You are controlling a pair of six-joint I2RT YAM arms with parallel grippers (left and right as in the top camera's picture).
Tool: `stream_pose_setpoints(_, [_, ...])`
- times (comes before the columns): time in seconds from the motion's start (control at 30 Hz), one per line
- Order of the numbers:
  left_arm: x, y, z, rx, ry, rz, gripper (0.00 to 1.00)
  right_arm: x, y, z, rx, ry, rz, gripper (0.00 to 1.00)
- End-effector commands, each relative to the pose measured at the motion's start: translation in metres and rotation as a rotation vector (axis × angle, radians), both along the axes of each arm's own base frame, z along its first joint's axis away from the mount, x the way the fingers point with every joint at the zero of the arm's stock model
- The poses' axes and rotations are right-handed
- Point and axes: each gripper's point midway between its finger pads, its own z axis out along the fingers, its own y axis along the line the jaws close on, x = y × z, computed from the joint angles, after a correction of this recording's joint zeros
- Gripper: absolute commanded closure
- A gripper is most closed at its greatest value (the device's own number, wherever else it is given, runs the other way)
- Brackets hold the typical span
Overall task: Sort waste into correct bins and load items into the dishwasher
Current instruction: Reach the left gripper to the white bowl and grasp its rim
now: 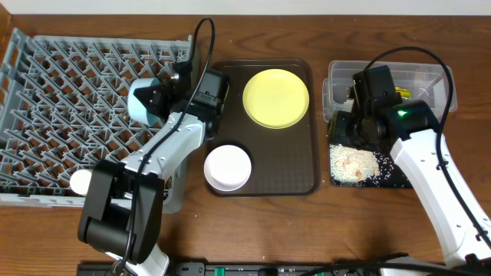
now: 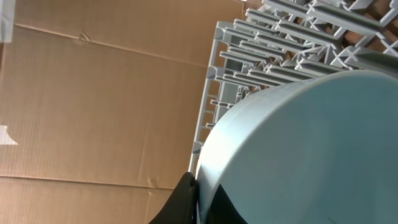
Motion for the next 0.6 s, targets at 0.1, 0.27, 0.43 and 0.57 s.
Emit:
stream_pose_setpoints(0.1, [0.005, -0.028, -0.022, -0.069, 0.057, -0.097, 0.89, -0.002, -0.002, 0.004, -0.002, -0.012, 0.004, 0.48])
stream_pose_setpoints(0.27, [0.003, -0.054, -0.041, -0.148, 0.128, -0.187, 0.85, -0.002, -0.002, 0.004, -0.002, -0.011, 0.004, 0.48])
stream_pose_setpoints(0.43, [0.002, -0.059, -0.041, -0.149, 0.126, -0.197, 0.75, -0.002, -0.002, 0.004, -0.002, -0.008, 0.004, 0.48])
stream_pose_setpoints(0.57, [0.001, -0.058, -0.037, -0.159, 0.105, -0.19, 0.44, -0.002, -0.002, 0.004, -0.002, -0.008, 0.004, 0.48])
